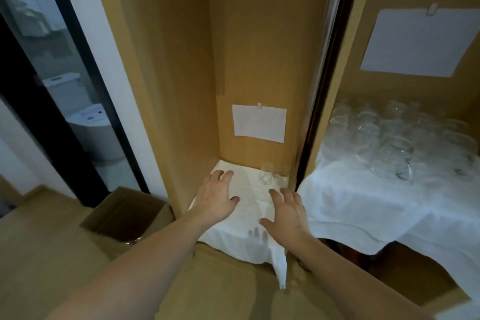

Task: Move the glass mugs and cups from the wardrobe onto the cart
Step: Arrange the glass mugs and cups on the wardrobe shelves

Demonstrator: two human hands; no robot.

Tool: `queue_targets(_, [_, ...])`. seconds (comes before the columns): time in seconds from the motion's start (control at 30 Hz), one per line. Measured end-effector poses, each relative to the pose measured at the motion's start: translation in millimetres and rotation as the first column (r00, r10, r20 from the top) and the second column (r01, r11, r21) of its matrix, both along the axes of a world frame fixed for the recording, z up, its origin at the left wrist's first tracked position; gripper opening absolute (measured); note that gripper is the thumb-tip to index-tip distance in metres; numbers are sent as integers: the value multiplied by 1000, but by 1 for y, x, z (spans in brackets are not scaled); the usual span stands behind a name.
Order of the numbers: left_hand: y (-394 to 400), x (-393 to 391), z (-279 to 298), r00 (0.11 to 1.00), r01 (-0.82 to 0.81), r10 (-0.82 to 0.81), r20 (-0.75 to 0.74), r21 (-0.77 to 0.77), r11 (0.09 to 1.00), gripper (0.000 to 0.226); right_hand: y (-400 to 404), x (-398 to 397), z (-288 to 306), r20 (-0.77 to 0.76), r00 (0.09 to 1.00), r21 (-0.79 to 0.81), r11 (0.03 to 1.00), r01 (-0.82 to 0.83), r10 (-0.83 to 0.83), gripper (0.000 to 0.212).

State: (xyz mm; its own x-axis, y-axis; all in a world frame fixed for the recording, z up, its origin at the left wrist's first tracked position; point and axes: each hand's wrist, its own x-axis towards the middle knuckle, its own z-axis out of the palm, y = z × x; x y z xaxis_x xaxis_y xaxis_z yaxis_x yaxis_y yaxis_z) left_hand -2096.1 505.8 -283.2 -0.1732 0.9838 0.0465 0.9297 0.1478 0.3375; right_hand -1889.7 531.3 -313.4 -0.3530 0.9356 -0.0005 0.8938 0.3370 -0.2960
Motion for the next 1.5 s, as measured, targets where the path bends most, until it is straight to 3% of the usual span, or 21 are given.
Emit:
queue_targets(0.27, [5, -43, -33, 998, -23, 27, 54, -84, 996, 74, 11, -45, -18, 71, 997, -105, 994, -31, 39, 81])
queue_targets(0.73, [108, -143, -23, 994, -111, 107, -36, -144, 983, 72, 136, -156, -35, -46, 994, -149, 983, -104, 98, 78])
queue_targets(1.27, [270, -126, -83, 996, 79, -86, -8, -309, 948, 75, 260, -141, -91, -61, 976, -306, 935, 180, -208, 81])
queue_targets(1.5, [346, -130, -113, 981, 185, -154, 118, -336, 924, 75, 298, -140, -115, -32, 913, -363, 856, 368, -407, 82])
